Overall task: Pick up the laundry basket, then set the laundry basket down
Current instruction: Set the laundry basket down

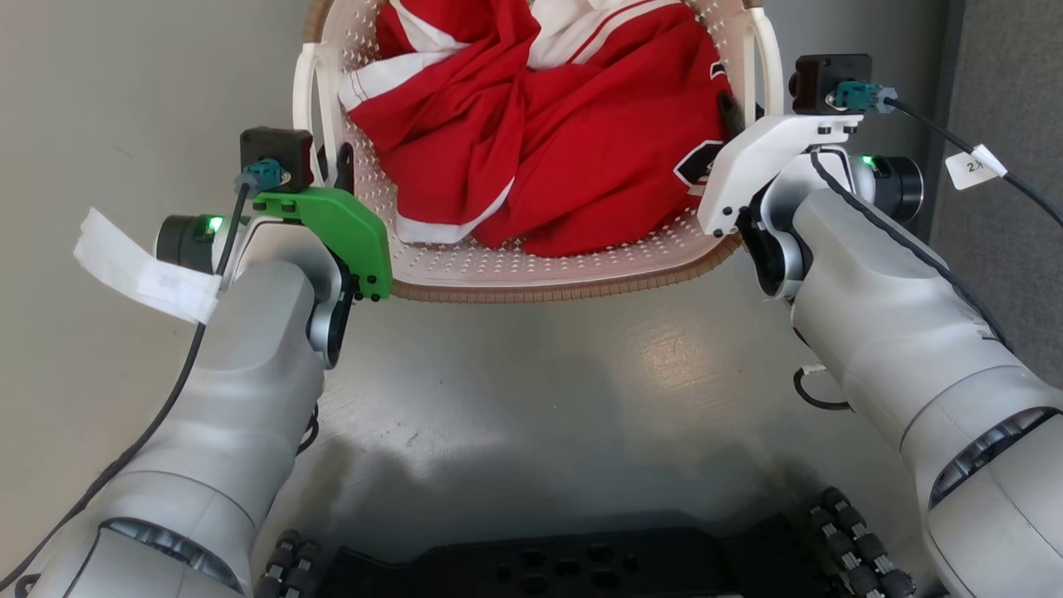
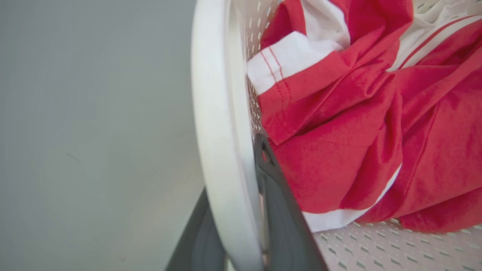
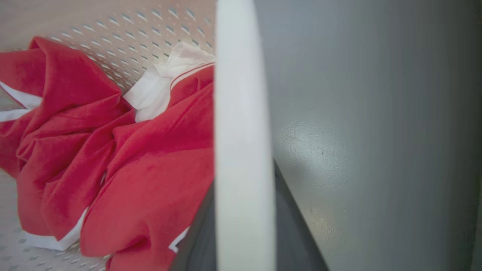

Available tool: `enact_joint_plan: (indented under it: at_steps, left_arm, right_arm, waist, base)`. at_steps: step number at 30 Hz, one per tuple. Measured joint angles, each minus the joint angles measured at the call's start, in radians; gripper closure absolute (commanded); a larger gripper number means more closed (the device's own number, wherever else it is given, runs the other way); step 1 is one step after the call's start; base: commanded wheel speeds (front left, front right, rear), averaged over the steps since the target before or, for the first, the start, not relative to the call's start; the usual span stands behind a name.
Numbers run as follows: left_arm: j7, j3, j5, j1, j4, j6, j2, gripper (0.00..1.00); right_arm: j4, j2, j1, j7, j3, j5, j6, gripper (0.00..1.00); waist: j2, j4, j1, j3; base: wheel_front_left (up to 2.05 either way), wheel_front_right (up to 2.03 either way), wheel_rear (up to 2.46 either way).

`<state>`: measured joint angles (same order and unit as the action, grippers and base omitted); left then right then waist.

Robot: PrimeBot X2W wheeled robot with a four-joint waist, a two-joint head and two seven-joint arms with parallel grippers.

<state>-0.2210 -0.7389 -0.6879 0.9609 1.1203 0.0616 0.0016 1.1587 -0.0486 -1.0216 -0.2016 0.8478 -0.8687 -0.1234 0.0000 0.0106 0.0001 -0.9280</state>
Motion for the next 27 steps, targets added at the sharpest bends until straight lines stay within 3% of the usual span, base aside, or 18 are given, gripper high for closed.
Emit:
enact_joint_plan:
  at_steps: [17,18,19,20,21,22,23,25,27]
  left_arm:
    - [-0.01,-0.009,0.007,0.007,0.006,-0.006,-0.001,1.0]
    - [-0.01,-0.009,0.006,0.007,0.007,-0.006,-0.001,0.96]
    - [-0.01,-0.009,0.006,0.007,0.008,-0.006,-0.001,0.85]
    - [-0.01,-0.009,0.006,0.007,0.01,-0.006,-0.001,0.74]
    - [-0.01,-0.011,0.006,0.007,0.014,-0.006,-0.001,0.57]
    - [-0.01,-0.011,0.006,0.007,0.019,-0.006,0.0,0.4]
    - [-0.01,-0.011,0.006,0.007,0.024,-0.006,0.002,0.33]
    - [-0.01,-0.011,0.004,0.007,0.031,-0.006,0.004,0.0]
    - [-0.01,-0.011,0.001,0.007,0.034,-0.004,0.015,0.0]
  right_arm:
    - [0.021,0.004,0.0,-0.016,0.006,-0.002,0.0,1.0]
    - [0.022,0.004,-0.001,-0.017,0.007,-0.002,0.0,1.0]
    - [0.023,0.004,-0.001,-0.017,0.009,-0.002,0.0,0.86]
    - [0.024,0.004,-0.001,-0.018,0.011,-0.002,0.0,0.62]
    - [0.027,0.004,-0.002,-0.018,0.014,-0.002,0.0,0.51]
    - [0.03,0.0,-0.003,-0.018,0.015,-0.002,0.0,0.26]
    - [0.033,-0.003,-0.004,-0.018,0.018,-0.002,0.0,0.0]
    - [0.037,-0.005,-0.004,-0.018,0.021,-0.002,0.0,0.0]
    - [0.041,-0.012,-0.007,-0.02,0.021,-0.002,-0.001,0.0]
  waist:
    - [0.0,0.001,-0.0001,-0.025]
    - [0.0,0.001,-0.0001,-0.024]
    - [0.0,0.001,0.0,-0.023]
    - [0.0,0.001,0.0,-0.022]
    - [0.0,0.001,-0.0001,-0.02]
    - [0.0,0.002,-0.0001,-0.019]
    - [0.0,0.002,-0.0001,-0.017]
    - [0.0,0.002,-0.0001,-0.014]
    - [0.0,0.002,-0.0001,-0.011]
  base:
    - [0.0,0.0,0.0]
    - [0.0,0.0,0.0]
    - [0.0,0.0,0.0]
    - [0.0,0.0,0.0]
    - [0.0,0.0,0.0]
    - [0.0,0.0,0.0]
    - [0.0,0.0,0.0]
    - [0.0,0.0,0.0]
    - [0.0,0.0,0.0]
